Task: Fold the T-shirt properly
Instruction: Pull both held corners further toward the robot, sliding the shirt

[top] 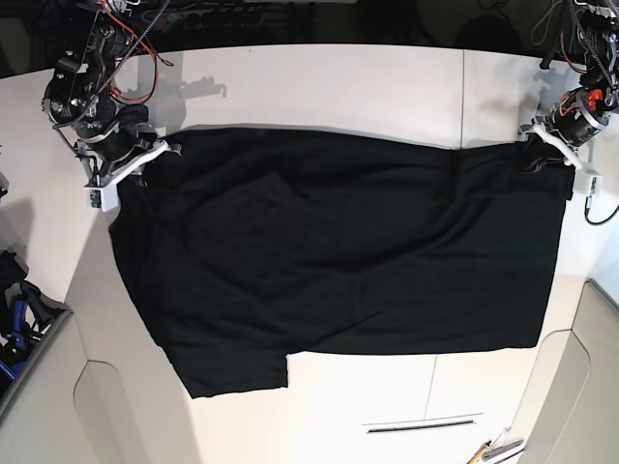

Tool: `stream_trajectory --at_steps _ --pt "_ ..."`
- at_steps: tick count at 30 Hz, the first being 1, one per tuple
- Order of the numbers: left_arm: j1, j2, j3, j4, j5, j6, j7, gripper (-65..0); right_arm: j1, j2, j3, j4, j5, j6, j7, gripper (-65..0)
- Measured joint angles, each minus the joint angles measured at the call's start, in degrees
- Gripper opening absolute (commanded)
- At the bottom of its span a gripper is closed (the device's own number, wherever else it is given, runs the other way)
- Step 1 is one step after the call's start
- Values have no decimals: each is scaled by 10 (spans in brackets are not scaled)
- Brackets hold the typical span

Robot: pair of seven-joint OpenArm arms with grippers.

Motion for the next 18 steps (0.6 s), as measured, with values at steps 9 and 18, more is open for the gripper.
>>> stream_trajectory --at_steps 9,18 --pt "30 1 -59 -4 -88 -16 89 -650 -75 54 -1 35 9 5 3 -650" --pt "86 1 -67 -2 -129 -23 79 -650 -81 75 -1 35 8 5 -1 -650"
